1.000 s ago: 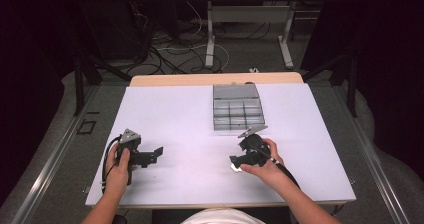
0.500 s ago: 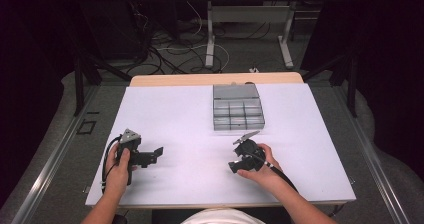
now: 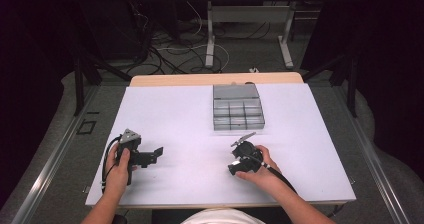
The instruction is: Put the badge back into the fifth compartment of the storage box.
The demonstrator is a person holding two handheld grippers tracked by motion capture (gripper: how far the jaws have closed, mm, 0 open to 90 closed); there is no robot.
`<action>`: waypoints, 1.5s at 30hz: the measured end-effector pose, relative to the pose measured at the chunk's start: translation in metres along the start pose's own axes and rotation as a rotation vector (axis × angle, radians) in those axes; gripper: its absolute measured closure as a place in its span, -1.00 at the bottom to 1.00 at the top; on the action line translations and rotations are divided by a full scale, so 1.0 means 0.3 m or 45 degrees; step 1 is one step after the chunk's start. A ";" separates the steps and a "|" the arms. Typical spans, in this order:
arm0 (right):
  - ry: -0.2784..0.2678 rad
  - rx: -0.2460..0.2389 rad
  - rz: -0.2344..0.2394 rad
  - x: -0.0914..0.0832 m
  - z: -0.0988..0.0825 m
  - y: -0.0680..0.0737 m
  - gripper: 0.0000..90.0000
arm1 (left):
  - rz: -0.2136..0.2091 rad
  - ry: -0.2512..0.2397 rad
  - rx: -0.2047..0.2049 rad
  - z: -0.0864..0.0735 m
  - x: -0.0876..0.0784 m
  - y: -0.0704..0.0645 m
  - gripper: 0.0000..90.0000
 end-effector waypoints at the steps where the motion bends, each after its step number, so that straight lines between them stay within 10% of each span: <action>1: 0.060 -0.025 -0.001 -0.007 0.003 -0.003 -0.22 | 0.000 0.000 0.000 0.000 0.000 0.000 -0.96; 10: 0.010 -0.005 -0.019 0.007 0.004 0.007 -0.20 | -0.002 0.008 0.003 0.000 0.000 0.000 -0.96; 12: 0.100 -0.042 -0.025 -0.009 0.011 0.006 -0.18 | -0.002 0.008 0.002 0.000 0.000 0.000 -0.96; 14: -0.013 -0.018 -0.015 0.011 0.006 0.010 -0.16 | -0.001 0.007 0.001 0.000 0.001 0.000 -0.96; 15: 0.084 -0.032 -0.023 -0.005 0.011 0.010 -0.16 | -0.001 0.006 0.001 0.000 0.001 0.000 -0.96; 20: 0.129 -0.023 -0.039 -0.011 0.015 0.012 -0.12 | -0.001 0.006 0.001 0.000 0.002 -0.001 -0.96; 21: 0.053 -0.017 -0.024 0.003 0.011 0.012 -0.11 | -0.001 0.006 0.001 0.000 0.002 -0.001 -0.96; 45: 0.120 -0.032 -0.032 -0.012 0.023 0.013 0.27 | 0.000 0.007 -0.001 0.000 0.003 0.001 -0.96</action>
Point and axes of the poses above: each handheld gripper's, and its own axes: x roughly forward along the jaws, z roughly out of its top, y roughly to its left, the point moved 1 cm from there along x, roughly forward along the jaws, and after that the axes turned 5 degrees about -z, right-handed, at the moved point
